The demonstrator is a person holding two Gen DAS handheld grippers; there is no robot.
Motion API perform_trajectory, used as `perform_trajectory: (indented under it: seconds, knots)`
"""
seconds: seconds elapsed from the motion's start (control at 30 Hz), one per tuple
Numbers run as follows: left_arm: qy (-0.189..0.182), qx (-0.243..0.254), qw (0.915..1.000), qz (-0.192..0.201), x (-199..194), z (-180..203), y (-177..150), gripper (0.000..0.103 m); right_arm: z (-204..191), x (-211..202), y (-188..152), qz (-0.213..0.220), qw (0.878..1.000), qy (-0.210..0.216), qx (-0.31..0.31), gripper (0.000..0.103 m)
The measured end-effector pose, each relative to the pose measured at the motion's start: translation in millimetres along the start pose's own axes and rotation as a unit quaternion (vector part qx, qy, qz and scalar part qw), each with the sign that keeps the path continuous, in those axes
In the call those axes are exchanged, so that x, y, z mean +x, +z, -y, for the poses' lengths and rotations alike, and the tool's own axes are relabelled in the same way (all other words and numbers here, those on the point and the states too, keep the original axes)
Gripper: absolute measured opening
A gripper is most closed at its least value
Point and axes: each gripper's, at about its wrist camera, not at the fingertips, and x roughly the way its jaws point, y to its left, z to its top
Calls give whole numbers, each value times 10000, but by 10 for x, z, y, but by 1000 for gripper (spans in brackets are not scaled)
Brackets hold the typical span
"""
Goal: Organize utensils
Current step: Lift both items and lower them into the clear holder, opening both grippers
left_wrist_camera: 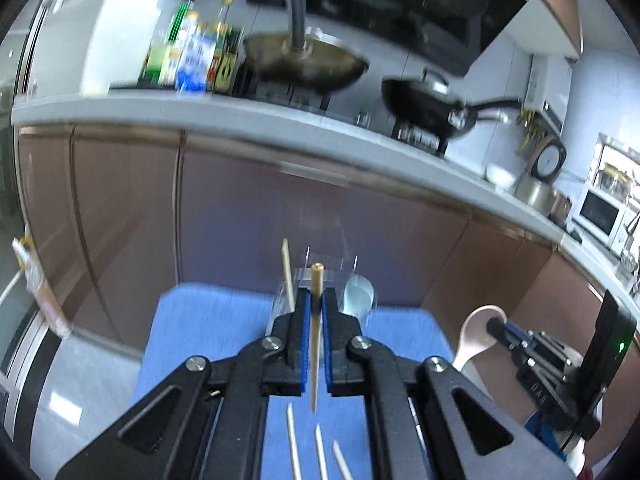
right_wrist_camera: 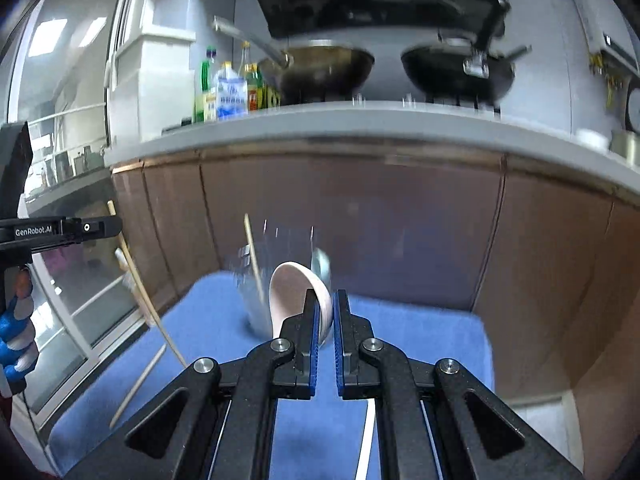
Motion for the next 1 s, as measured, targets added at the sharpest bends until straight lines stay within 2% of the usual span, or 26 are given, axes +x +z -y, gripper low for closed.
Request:
perform_trajectory:
  seconds: [0.2,0.4,0.63,0.73,1.0]
  knots:
    - [105,16,9980,631,315,120,445,5,-76,280,510,590,9980,-161,-173,7]
    - [368,100,9966,732,886,107,547,5,-151,774,753,915,9948,-363,-262,7]
    - [490,31,9979,433,1471,-59,372,5,-183,1359,598,836,9935,-647,-431,7]
    - [527,47,9981,329,1625,-103,274,5,-212,1485,485,811,9927,-713,-533,7]
    - [615,183,9978,174,1803,-132,90,5,-256,1672,248,634,9931,-732,-663,8]
